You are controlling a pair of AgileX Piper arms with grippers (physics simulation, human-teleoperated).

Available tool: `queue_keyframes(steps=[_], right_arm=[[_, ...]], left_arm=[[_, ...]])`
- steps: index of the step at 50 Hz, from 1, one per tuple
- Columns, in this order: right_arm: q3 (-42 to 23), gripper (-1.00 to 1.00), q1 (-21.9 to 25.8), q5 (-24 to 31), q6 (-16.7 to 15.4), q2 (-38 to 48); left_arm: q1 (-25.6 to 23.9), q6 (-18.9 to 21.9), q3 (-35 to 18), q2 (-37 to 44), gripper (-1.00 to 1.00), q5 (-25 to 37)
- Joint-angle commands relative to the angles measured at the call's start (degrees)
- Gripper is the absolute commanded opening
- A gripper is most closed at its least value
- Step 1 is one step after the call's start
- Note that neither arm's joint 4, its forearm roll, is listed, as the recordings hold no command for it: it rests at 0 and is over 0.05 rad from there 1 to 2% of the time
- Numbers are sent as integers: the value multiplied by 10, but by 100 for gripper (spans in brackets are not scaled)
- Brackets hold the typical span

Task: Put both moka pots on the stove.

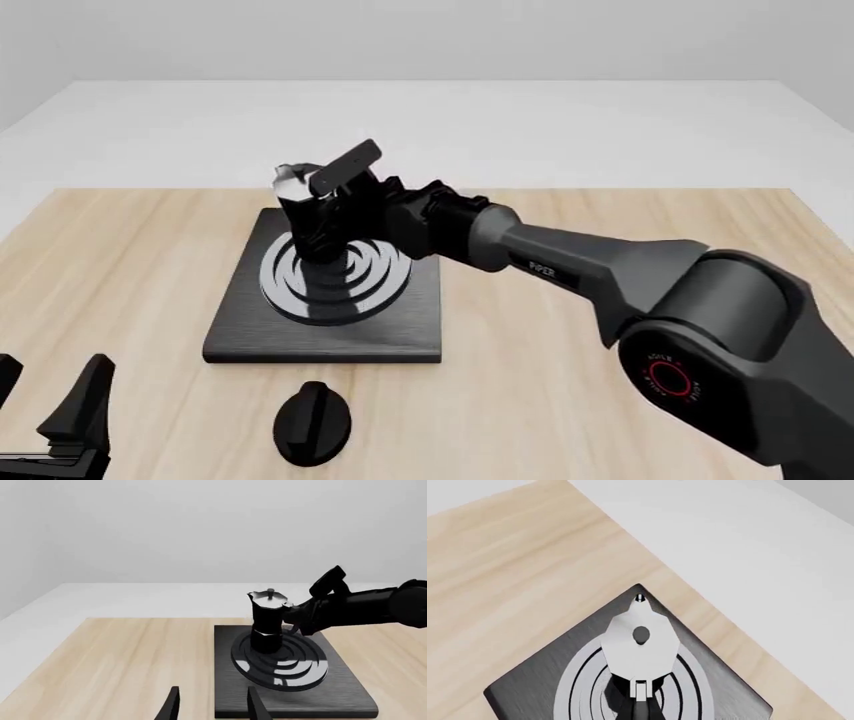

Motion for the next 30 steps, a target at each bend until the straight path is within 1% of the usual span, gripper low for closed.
queue_keyframes(steps=[1, 2, 7, 10, 20, 30], right_arm=[[13, -100, 4, -22, -3, -20], [10, 100, 4, -16, 0, -17], [16, 100, 6, -19, -5, -23], [17, 100, 4, -16, -2, -27], [51, 100, 9, -26, -3, -61], [105, 100, 21, -25, -2, -131]], left_arm=[[0, 0, 0, 0, 100, 0], [0, 0, 0, 0, 100, 0], [0, 0, 0, 0, 100, 0], [0, 0, 0, 0, 100, 0], [0, 0, 0, 0, 100, 0], [0, 0, 0, 0, 100, 0]])
